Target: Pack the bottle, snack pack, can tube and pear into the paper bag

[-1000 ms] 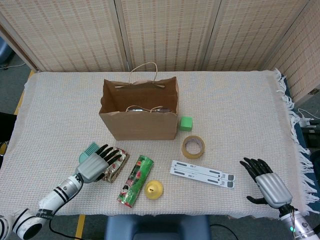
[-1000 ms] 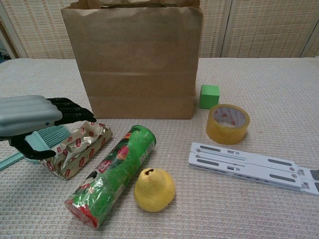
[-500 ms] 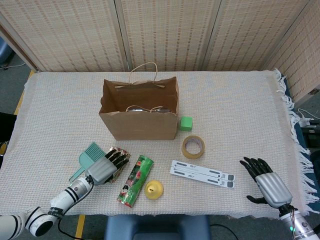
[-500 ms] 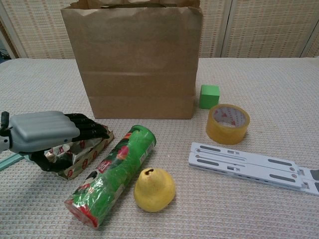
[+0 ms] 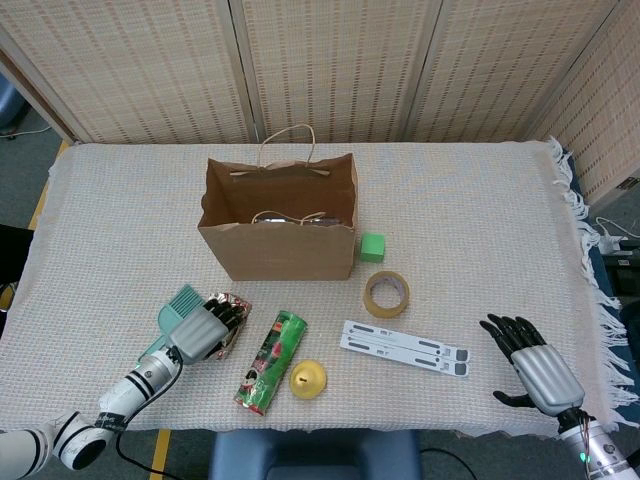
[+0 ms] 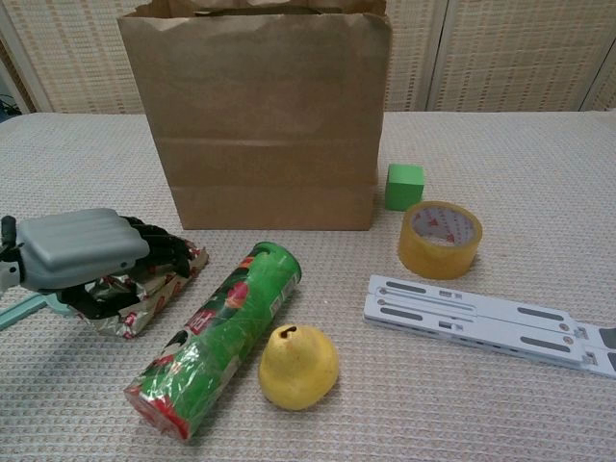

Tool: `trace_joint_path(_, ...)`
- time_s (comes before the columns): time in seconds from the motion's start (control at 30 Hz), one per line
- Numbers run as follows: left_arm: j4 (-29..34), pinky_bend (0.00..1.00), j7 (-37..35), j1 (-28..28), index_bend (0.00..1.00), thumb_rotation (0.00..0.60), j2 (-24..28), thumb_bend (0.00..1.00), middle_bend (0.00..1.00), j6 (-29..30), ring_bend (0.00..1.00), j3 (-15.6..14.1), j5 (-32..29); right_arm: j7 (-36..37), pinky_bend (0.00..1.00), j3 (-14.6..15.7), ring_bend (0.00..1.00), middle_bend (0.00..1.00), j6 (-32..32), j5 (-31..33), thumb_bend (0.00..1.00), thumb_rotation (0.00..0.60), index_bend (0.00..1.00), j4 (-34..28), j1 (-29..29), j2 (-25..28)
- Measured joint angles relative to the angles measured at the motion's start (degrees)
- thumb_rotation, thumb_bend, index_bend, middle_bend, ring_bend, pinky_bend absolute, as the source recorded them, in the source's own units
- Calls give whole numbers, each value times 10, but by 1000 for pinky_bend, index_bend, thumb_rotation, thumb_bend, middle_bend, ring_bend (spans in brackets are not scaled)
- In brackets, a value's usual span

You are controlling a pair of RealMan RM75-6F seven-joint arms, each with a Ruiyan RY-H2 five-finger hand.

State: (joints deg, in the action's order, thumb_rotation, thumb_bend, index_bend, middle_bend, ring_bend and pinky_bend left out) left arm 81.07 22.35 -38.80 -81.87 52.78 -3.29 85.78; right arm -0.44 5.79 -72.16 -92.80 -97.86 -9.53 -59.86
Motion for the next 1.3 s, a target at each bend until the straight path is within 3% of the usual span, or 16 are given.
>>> trace_joint_path(0.33,67,796,-37,46,713,600,74,660,706,96,658,13,-5,2,0,0,0,0,-3,-2,25,600,0,1,1,0)
trace_joint_path(0.53,114,785,-93,94,712,600,120,659,706,187,658,45,-32,0,0,0,0,0,-4,-1,25,600,0,1,2,-1)
trace_joint_path(0.73,170,777,-176,133,705,600,140,659,701,271,658,127,-117,-5,0,0,0,0,-4,-2,26,600,0,1,2,-3)
trace_joint_path(1.0,324,774,-262,118,695,600,173,659,697,267,657,259,-209,-14,0,1,0,0,-2,-3,26,600,0,0,2,-5)
trace_joint_path(1.13,345,774,-237,73,696,600,167,659,697,244,657,281,-216,-16,0,0,0,0,1,0,25,600,0,-1,1,-4)
trace_joint_path(1.3,329,774,-169,-5,696,600,124,657,696,211,657,301,-238,-11,0,0,0,0,1,1,26,600,0,-2,0,-2)
